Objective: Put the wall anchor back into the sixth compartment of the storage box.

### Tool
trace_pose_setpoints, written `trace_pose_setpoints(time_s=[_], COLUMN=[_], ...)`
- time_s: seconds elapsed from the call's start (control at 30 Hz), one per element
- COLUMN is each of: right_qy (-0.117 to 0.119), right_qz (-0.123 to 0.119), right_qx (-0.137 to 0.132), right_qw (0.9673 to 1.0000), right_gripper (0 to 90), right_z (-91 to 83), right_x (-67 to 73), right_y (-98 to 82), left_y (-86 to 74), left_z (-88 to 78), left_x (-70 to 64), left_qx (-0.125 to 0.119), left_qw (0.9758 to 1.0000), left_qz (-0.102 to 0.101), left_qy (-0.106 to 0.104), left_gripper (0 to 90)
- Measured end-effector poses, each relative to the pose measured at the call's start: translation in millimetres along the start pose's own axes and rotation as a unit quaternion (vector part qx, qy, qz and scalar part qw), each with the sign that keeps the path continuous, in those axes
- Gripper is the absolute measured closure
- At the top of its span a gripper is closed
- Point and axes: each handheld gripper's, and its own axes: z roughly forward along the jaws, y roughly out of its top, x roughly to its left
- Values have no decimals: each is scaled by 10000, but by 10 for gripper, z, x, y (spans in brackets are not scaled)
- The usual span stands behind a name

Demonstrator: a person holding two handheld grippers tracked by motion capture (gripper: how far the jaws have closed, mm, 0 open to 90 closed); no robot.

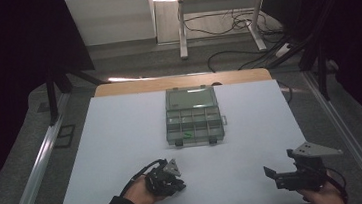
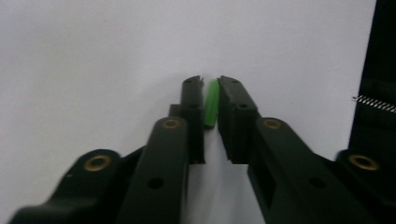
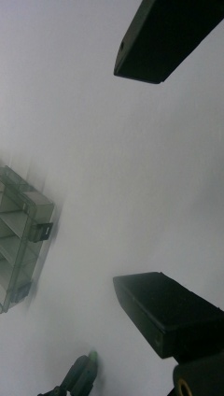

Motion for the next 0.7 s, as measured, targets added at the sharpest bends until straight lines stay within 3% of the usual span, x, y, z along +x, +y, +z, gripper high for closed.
trace_pose_setpoints(time_s=[0.33,0.5,0.7], right_qy=[-1,0,-6], right_qz=[2,0,13], right_qx=[2,2,9], right_qw=[10000,10000,10000], right_gripper=[22,22,22], right_z=[0,0,4], right_x=[-2,-2,-3], right_y=[0,0,1], left_y=[30,37,54], left_z=[-20,-92,-225], left_x=[37,57,133], left_qx=[-79,-287,-535], left_qw=[9996,9985,9966], left_qz=[-239,-419,-627], left_qy=[-152,-181,-67], left_gripper=[840,840,839])
